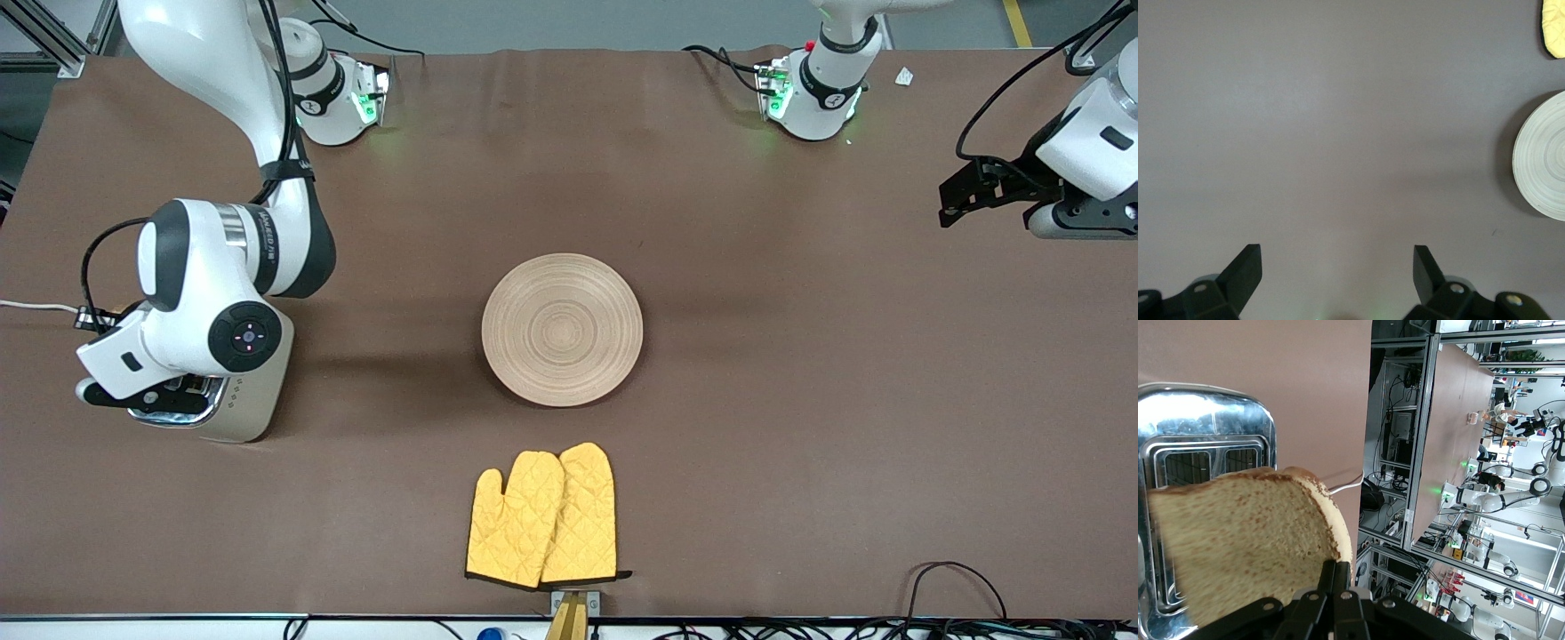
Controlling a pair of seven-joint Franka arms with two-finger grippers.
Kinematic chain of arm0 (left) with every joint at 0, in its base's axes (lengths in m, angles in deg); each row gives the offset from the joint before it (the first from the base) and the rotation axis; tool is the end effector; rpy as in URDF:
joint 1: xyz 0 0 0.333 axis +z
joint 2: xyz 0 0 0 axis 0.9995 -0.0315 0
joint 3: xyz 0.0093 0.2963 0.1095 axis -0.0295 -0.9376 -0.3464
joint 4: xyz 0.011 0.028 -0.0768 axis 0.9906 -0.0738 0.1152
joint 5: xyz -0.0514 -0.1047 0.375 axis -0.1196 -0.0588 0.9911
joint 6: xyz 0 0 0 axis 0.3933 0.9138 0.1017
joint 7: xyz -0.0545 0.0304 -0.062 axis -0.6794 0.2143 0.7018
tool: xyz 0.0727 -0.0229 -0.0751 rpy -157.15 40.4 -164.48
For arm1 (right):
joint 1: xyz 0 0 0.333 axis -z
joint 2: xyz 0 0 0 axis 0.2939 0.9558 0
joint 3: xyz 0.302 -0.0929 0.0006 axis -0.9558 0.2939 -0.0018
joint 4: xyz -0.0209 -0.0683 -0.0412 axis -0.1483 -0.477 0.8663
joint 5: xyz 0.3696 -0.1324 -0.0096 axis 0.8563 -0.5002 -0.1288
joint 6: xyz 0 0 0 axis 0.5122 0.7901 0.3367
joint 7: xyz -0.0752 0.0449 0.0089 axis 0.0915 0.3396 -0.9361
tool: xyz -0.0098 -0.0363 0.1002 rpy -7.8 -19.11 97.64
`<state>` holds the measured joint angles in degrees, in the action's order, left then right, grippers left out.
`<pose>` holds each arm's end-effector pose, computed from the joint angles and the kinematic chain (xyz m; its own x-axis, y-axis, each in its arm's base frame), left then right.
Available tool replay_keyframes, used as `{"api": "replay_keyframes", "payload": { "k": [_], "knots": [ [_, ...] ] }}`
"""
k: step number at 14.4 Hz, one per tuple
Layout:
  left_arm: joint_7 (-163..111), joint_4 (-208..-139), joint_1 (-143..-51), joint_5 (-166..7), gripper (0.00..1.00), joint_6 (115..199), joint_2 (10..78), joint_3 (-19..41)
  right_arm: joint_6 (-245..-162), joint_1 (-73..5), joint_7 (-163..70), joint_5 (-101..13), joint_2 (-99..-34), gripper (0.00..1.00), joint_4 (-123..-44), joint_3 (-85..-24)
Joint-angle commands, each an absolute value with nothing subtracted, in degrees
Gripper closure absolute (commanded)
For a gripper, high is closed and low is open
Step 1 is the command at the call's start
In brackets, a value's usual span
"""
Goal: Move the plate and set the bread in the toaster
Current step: 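Lower the bread into the toaster slot with the right gripper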
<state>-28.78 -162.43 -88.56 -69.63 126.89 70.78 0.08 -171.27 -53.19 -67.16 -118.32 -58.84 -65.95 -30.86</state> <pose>0.5386 -0.0699 0.6380 0.9979 -0.0610 -0.0198 -0.0613 -0.9979 -0.0188 0.6483 0.0717 0.4321 0.9731 -0.1595 -0.1660 0.0513 -0.5528 0.8318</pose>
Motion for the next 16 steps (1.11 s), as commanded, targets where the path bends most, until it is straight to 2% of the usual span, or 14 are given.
{"api": "replay_keyframes", "payload": {
  "k": [1, 16],
  "knots": [
    [-29.4, -164.1, -88.2, -70.0, 0.0, 128.0, 72.2, 0.2, -173.1, -53.0, -67.9, -119.5, -59.8, 1.0, -68.7, -31.6],
    [-28.8, -164.2, -88.1, -70.1, 0.0, 128.3, 71.9, 0.2, -173.9, -54.4, -68.1, -118.8, -59.0, 1.0, -69.3, -33.1]
  ]
}}
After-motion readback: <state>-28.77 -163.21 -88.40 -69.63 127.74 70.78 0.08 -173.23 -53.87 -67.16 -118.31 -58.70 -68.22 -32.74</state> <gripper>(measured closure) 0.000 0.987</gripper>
